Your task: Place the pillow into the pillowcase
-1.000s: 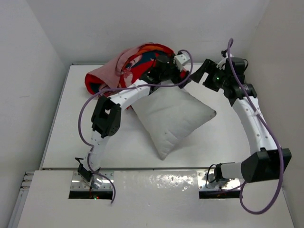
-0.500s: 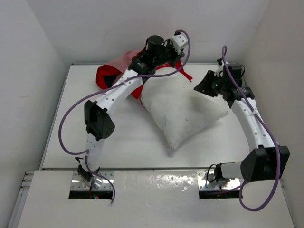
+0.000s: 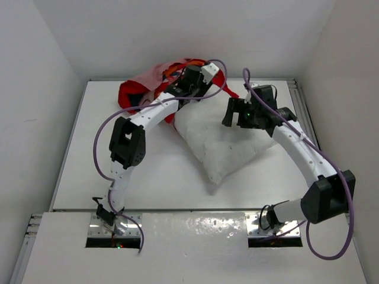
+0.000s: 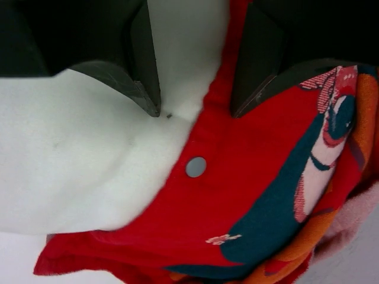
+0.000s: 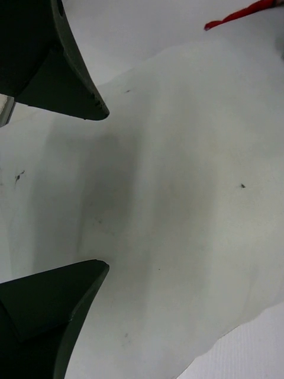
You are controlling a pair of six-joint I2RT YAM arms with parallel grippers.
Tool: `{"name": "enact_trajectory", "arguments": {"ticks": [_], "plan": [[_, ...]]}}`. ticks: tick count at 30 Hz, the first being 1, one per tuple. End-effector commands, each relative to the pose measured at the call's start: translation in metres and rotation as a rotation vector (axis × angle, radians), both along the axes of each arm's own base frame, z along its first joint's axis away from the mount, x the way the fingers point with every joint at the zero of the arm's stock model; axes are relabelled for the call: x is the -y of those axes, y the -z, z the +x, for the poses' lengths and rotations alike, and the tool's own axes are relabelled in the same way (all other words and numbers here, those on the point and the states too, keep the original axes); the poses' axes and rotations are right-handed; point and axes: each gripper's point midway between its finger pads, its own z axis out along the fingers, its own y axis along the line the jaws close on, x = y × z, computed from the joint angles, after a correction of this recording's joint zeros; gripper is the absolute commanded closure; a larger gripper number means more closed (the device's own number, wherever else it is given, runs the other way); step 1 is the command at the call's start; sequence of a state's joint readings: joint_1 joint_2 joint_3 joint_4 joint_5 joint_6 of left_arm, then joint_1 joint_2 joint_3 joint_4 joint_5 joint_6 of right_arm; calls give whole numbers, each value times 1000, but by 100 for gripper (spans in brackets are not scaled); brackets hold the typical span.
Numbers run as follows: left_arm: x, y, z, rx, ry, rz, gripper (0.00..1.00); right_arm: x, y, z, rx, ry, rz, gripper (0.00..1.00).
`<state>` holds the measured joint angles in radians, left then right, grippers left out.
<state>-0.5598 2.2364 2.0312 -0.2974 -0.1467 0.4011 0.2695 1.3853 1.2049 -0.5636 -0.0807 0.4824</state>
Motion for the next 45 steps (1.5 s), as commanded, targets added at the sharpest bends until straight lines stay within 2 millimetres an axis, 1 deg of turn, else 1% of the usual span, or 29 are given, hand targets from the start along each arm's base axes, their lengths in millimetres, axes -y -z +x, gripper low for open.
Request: {"name": "enact_trajectory", "arguments": {"ticks": [1, 3, 6, 9, 12, 13, 15, 17, 18, 19, 20, 21, 22, 23, 24, 27, 28, 30, 31, 33, 34, 35, 37, 39, 41, 42, 43, 44, 45], "plan": [[-24, -24, 6, 17, -84, -33, 51, 1, -3, 7, 26, 5, -70, 1], [-27, 6, 2, -57, -79, -6, 51, 0, -2, 9, 30, 14, -107, 1], [-48, 22, 7, -82, -165, 15, 51, -8, -8, 13, 41, 6, -127, 1], [-58, 12, 15, -49, -203, -7, 51, -23, -14, 19, 71, -33, -145, 1], [-61, -4, 20, -4, -210, -2, 51, -34, -18, 26, 87, -47, -164, 1], [-64, -5, 21, 2, -214, 6, 52, -35, -12, 29, 73, -38, -178, 1], [-71, -5, 23, 1, -232, 4, 53, -41, -10, 33, 77, -43, -185, 1], [-73, -2, 23, -32, -234, -39, 54, -46, 4, 38, 55, -41, -174, 1], [-83, -4, 25, -42, -256, -71, 54, -47, 9, 40, 43, -41, -168, 1], [-81, -8, 24, -67, -254, -138, 51, -50, 18, 42, 15, -40, -159, 1], [-90, -11, 27, -82, -259, -182, 49, -50, 21, 45, 6, -36, -158, 1], [-90, -16, 26, -101, -242, -229, 48, -52, 26, 45, -4, -35, -155, 1], [-81, -20, 21, -149, -191, -308, 45, -53, 31, 48, -10, -23, -146, 1], [-87, -29, 24, -154, -185, -344, 44, -52, 40, 46, -24, -17, -144, 1], [-85, -33, 21, -169, -168, -363, 41, -52, 44, 46, -30, -9, -136, 1], [-83, -48, 19, -148, -125, -358, 39, -45, 64, 42, -64, 15, -132, 2], [-89, -43, 20, -136, -141, -303, 38, -43, 68, 41, -79, 25, -124, 3], [-89, -35, 20, -119, -154, -231, 38, -43, 76, 36, -103, 21, -121, 3], [-97, -24, 20, -110, -188, -167, 39, -43, 79, 32, -109, 18, -122, 3], [-104, -15, 21, -103, -211, -121, 39, -43, 80, 29, -107, 11, -131, 3], [-110, -5, 18, -112, -233, -99, 40, -43, 83, 25, -112, 12, -138, 2], [-114, -1, 18, -116, -244, -91, 40, -42, 79, 25, -100, 14, -141, 2], [-117, 6, 17, -135, -237, -98, 43, -40, 78, 25, -89, 20, -151, 1], [-118, 8, 16, -151, -225, -106, 61, -44, 73, 25, -66, 3, -153, 1], [-107, 0, 13, -161, -166, -137, 84, -52, 68, 29, -33, -19, -143, 1], [-84, -16, 4, -187, -50, -188, 100, -64, 65, 31, -17, -50, -112, 1], [-75, -26, -1, -198, 8, -209, 100, -71, 64, 33, -11, -70, -90, 1], [-55, -37, -14, -215, 98, -226, 100, -80, 64, 34, -14, -89, -59, 1], [-44, -41, -32, -260, 185, -208, 100, -88, 66, 35, -24, -92, -23, 4]]}}
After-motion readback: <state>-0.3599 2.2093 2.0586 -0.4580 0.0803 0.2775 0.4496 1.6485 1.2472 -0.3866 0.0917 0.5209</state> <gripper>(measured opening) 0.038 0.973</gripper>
